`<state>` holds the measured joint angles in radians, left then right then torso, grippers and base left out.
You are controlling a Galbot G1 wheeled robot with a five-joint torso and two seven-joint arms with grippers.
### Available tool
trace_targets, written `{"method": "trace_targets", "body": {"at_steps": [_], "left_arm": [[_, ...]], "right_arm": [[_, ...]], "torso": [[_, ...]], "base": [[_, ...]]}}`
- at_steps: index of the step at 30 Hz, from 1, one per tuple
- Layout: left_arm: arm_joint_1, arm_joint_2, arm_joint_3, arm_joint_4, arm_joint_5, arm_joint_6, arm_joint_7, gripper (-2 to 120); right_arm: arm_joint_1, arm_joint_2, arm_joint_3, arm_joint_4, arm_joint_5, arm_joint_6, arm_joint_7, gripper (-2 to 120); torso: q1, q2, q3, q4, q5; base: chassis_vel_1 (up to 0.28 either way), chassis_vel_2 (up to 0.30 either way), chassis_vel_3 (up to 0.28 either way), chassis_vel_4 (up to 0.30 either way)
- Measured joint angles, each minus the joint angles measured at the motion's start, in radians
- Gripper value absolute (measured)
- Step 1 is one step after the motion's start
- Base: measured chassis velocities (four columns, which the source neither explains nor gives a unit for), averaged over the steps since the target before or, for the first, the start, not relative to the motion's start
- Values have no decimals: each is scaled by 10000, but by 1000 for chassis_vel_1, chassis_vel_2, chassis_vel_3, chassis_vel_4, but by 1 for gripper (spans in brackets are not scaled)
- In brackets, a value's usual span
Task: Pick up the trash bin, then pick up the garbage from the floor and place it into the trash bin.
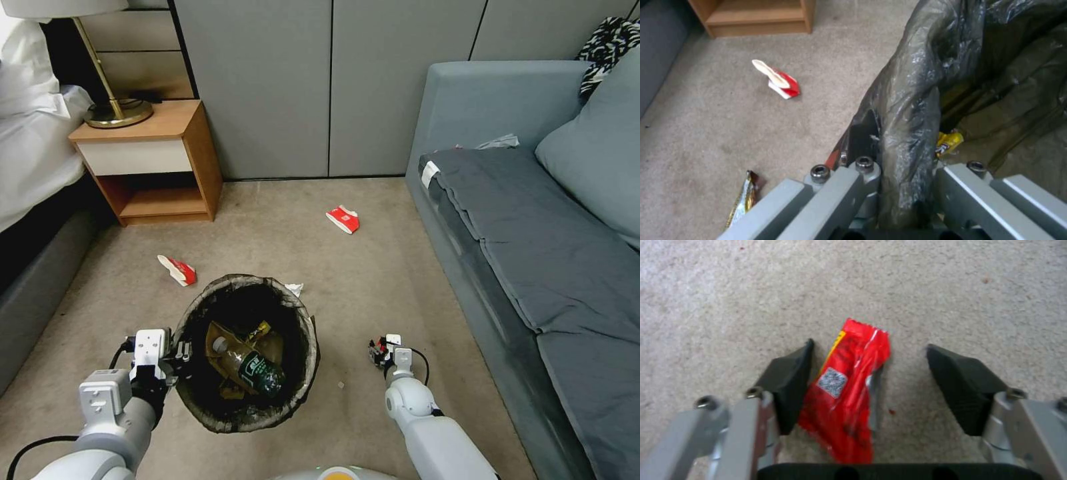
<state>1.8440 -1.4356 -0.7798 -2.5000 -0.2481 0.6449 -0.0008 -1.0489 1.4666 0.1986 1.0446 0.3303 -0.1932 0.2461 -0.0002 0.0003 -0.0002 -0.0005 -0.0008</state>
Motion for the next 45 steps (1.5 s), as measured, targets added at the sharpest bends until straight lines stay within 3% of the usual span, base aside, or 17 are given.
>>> {"method": "trace_targets", "body": {"at_steps": [25,39,43,45], "left_arm": [[-139,70,21,0,-78,-16,11,0],[-118,82,20,0,-117,-18,8,0],[-109,79,20,0,-119,-18,6,0],[-106,77,18,0,-122,-18,7,0]], "right_arm": [[-68,106,-156,197,-82,-109,114,0],[-213,-55,-74,791,-255,-162,105,0],[-344,-238,160,1780,-516,-216,32,0],[-484,-447,292,2855,-549,-430,-56,0]], "torso": [[2,-2,3,9,15],[3,-4,5,6,17],[3,-4,5,5,11],[3,-4,4,5,11]], "base": [[0,0,0,0],[0,0,0,0],[0,0,0,0],[0,0,0,0]]}}
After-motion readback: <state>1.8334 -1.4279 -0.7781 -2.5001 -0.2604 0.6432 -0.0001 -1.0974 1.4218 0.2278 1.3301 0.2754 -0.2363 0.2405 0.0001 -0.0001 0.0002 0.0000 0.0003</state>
